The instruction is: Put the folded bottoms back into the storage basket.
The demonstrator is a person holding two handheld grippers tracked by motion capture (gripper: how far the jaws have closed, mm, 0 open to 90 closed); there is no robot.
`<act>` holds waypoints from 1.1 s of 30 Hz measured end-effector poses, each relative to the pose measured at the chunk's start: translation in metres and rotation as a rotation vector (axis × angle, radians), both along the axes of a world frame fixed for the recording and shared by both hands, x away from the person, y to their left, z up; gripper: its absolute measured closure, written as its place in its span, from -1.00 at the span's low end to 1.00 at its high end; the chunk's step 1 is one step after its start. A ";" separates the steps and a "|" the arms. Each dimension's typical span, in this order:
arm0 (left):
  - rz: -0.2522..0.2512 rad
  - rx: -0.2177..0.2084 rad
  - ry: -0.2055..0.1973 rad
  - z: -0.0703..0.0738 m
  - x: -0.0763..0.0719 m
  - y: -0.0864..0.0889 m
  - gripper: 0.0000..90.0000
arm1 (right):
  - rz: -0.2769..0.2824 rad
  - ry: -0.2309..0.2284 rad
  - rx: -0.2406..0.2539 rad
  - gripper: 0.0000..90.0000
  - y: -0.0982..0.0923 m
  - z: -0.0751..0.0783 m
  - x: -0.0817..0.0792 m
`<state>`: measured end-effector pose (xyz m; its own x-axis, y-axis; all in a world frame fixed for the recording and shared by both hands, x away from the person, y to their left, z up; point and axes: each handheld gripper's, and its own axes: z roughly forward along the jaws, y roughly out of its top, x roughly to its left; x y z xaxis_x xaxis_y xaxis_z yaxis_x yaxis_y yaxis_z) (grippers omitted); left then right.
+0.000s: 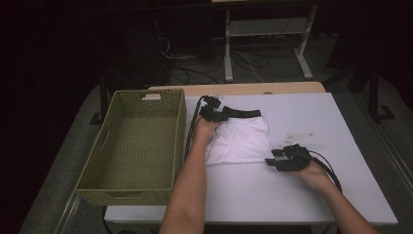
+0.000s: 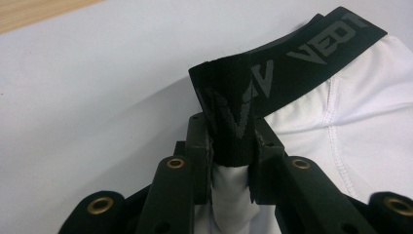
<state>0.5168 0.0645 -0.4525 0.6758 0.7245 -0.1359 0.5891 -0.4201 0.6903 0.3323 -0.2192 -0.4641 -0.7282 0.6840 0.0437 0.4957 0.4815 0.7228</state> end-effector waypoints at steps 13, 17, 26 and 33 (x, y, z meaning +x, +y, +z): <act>0.001 0.006 -0.007 0.000 -0.001 -0.001 0.66 | 0.013 -0.019 -0.030 0.86 0.003 0.002 0.000; 0.005 0.007 -0.006 0.001 -0.002 -0.001 0.68 | 0.019 -0.015 -0.028 0.89 0.002 0.002 0.001; 0.016 -0.010 0.001 0.002 -0.002 0.000 0.75 | 0.022 -0.002 -0.025 0.91 0.002 0.004 0.002; 0.001 -0.008 -0.010 0.010 -0.005 -0.003 0.77 | 0.028 -0.014 0.009 0.91 0.000 0.010 0.001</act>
<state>0.5118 0.0619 -0.4429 0.6764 0.7241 -0.1352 0.5827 -0.4137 0.6996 0.3335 -0.2194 -0.4537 -0.7476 0.6630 0.0399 0.4721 0.4882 0.7341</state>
